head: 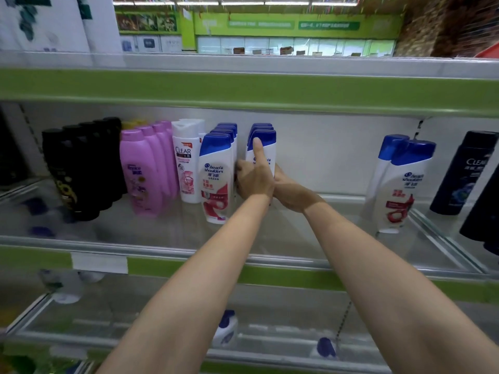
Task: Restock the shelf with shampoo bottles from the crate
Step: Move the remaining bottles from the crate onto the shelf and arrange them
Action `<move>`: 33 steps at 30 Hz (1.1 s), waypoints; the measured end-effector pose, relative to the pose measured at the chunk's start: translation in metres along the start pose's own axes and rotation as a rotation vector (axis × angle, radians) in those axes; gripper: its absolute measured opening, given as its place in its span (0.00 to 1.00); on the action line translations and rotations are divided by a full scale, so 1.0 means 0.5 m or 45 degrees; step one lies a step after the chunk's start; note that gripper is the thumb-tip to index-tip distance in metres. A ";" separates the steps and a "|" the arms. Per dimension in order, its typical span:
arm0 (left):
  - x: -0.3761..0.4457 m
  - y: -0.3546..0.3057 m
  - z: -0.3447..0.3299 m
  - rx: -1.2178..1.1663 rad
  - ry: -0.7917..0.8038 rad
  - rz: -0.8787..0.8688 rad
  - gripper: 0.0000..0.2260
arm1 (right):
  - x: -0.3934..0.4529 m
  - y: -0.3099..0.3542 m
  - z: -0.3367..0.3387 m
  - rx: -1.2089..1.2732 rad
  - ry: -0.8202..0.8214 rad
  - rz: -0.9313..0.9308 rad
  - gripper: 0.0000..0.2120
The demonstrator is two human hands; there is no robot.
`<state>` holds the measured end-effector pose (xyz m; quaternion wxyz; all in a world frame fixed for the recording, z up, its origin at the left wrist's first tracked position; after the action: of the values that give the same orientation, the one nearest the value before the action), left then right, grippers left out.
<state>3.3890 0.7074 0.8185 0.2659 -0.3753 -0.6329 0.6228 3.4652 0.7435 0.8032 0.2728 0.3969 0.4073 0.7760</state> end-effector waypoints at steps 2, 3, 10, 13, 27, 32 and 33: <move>0.007 -0.002 -0.001 0.013 -0.017 0.000 0.35 | 0.003 0.000 0.001 -0.016 -0.030 -0.012 0.33; 0.009 -0.002 -0.002 0.021 -0.020 0.004 0.33 | 0.005 -0.008 0.004 -0.040 -0.038 -0.030 0.35; -0.023 -0.002 0.006 -0.017 -0.014 0.090 0.38 | -0.062 0.008 0.039 -0.096 -0.146 -0.236 0.50; -0.083 -0.006 0.015 0.004 -0.046 0.059 0.36 | -0.117 0.042 0.079 -0.120 -0.301 -0.214 0.39; -0.320 0.031 -0.164 0.562 0.431 -0.091 0.26 | -0.409 0.120 0.302 -0.433 -0.760 -0.254 0.22; -0.324 0.064 -0.249 0.673 0.705 -0.054 0.33 | -0.441 0.071 0.362 -0.394 -0.822 -0.395 0.32; -0.320 0.071 -0.262 0.687 0.742 -0.039 0.35 | -0.432 0.060 0.366 -0.333 -0.808 -0.395 0.37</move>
<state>3.5917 0.6533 0.8153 0.5327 -0.4433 -0.3503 0.6301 3.7313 0.6425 0.8081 0.5482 0.5131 0.2551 0.6093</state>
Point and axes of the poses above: each hand's wrist, its own x-axis towards the middle knuckle, its own z-axis out of the back of the hand, y = z × x, the point moved 8 cm from there along x, towards the middle knuckle, and after that the axes turned 14 degrees about z, right-handed, at the moved point
